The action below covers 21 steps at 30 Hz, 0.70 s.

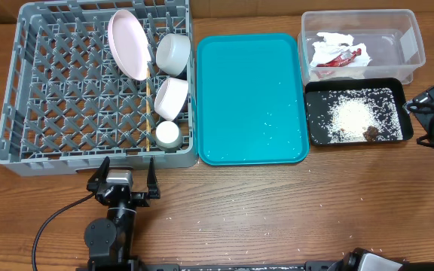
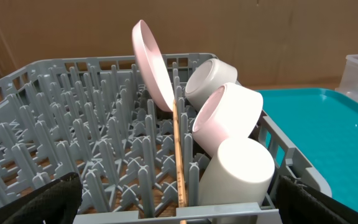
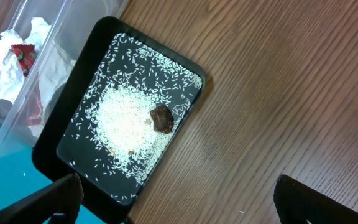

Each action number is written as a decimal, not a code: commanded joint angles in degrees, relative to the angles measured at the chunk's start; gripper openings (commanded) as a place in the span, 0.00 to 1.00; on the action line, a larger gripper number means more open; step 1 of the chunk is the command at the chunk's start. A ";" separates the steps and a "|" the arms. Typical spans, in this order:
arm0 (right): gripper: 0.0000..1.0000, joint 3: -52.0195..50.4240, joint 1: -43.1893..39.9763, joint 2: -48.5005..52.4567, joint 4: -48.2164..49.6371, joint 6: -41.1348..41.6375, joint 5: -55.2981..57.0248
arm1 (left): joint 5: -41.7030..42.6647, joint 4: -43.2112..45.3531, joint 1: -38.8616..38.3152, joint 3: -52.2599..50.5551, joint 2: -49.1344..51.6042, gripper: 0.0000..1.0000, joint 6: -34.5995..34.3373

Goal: Sort waste into correct bins and load items into the dishwasher

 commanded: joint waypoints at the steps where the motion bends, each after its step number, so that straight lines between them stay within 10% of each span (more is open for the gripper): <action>1: 1.00 0.70 0.31 -0.24 0.37 0.22 0.15 | -0.81 -0.20 0.39 -0.24 -0.66 1.00 0.68; 21: 1.00 0.66 6.27 -7.80 0.37 0.22 0.17 | -0.81 -0.20 0.39 -0.24 -0.66 1.00 0.68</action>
